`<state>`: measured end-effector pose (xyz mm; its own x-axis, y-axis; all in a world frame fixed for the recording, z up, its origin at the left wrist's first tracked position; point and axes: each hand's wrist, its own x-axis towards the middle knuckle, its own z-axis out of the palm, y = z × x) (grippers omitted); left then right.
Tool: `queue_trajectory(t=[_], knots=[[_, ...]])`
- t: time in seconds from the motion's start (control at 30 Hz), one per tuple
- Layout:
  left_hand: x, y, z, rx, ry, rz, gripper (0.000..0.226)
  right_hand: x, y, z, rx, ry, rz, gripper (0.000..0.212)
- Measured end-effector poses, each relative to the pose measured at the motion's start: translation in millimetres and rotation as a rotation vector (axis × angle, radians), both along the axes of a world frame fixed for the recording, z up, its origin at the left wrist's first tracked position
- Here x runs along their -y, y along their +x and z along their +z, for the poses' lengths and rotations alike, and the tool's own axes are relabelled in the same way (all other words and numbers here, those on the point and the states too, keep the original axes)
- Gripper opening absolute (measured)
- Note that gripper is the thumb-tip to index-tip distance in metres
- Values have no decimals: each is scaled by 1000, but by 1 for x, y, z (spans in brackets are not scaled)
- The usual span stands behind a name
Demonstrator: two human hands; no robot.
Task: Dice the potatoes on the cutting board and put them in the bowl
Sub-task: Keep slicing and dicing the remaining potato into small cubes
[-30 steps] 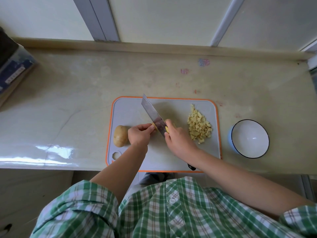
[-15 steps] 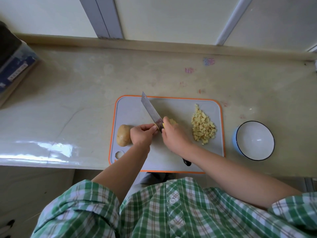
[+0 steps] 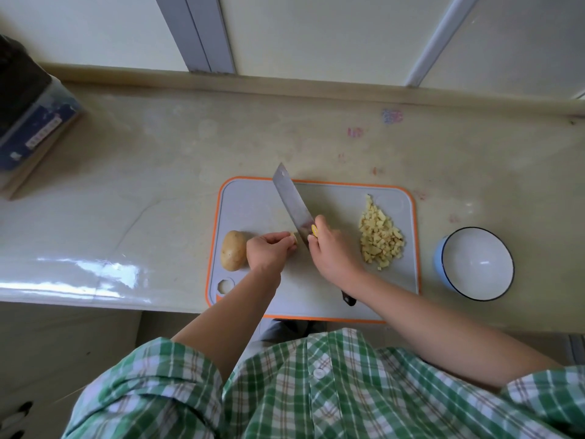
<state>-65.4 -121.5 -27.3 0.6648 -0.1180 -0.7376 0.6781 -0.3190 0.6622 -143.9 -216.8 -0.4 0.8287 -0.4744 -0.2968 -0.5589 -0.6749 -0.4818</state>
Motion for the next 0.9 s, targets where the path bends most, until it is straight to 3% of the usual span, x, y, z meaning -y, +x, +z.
queue_trajectory(t=[0.67, 0.9], knots=[[0, -5, 1, 50, 50, -16, 11, -5, -20, 11, 15, -18, 87, 23], [0, -5, 1, 64, 62, -25, 8, -9, -16, 8, -12, 22, 57, 15]])
